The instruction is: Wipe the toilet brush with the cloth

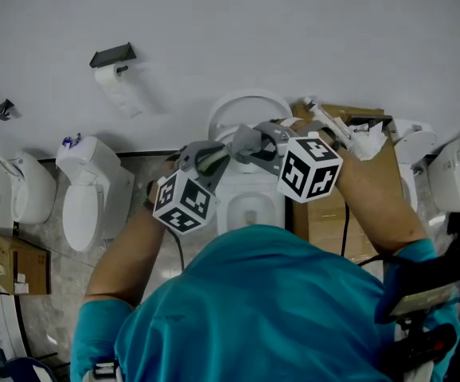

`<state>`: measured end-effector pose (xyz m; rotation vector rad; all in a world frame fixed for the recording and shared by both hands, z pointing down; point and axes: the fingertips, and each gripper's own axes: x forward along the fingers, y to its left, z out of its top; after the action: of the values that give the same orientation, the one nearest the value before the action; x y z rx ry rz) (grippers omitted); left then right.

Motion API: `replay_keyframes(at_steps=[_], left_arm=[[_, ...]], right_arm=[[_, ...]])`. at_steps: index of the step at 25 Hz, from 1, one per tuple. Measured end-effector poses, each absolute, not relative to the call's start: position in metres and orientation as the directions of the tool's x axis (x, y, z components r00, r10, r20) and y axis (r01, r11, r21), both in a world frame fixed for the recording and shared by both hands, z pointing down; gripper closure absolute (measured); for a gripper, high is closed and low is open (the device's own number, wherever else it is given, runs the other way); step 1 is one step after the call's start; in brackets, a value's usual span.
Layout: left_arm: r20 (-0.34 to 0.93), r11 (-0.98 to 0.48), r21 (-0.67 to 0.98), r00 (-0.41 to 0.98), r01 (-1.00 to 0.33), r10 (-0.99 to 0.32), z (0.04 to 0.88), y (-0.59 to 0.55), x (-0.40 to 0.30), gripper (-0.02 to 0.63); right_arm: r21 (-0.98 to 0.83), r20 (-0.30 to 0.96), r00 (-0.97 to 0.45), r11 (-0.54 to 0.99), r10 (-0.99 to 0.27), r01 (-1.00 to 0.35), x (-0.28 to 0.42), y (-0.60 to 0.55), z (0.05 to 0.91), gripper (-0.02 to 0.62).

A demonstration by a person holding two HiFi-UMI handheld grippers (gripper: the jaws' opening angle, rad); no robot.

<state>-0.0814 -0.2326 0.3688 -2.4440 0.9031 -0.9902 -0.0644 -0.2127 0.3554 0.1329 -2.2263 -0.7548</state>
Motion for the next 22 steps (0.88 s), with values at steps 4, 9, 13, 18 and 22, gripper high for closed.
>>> replay_keyframes(at_steps=[4, 9, 13, 18, 22], left_arm=[[0.486, -0.729, -0.53, 0.548, -0.434, -0.68, 0.367, -0.228, -0.085, 0.548], [0.485, -0.729, -0.521, 0.549, -0.443, -0.681, 0.367, -0.223, -0.086, 0.548], [0.484, -0.731, -0.515, 0.551, -0.448, -0.679, 0.366, -0.218, -0.089, 0.548], [0.481, -0.73, -0.505, 0.552, -0.46, -0.681, 0.363, -0.217, -0.092, 0.548], [0.477, -0.73, -0.499, 0.554, -0.468, -0.682, 0.361, -0.216, -0.095, 0.546]], right_arm=[[0.559, 0.646, -0.683, 0.821, -0.341, 0.118, -0.054, -0.215, 0.358, 0.558], [0.558, 0.659, -0.662, 0.823, -0.358, 0.11, -0.041, -0.217, 0.361, 0.558], [0.558, 0.665, -0.65, 0.824, -0.368, 0.104, -0.035, -0.216, 0.363, 0.558], [0.559, 0.668, -0.641, 0.823, -0.378, 0.097, -0.03, -0.219, 0.362, 0.558], [0.563, 0.673, -0.627, 0.821, -0.392, 0.092, -0.024, -0.221, 0.363, 0.558]])
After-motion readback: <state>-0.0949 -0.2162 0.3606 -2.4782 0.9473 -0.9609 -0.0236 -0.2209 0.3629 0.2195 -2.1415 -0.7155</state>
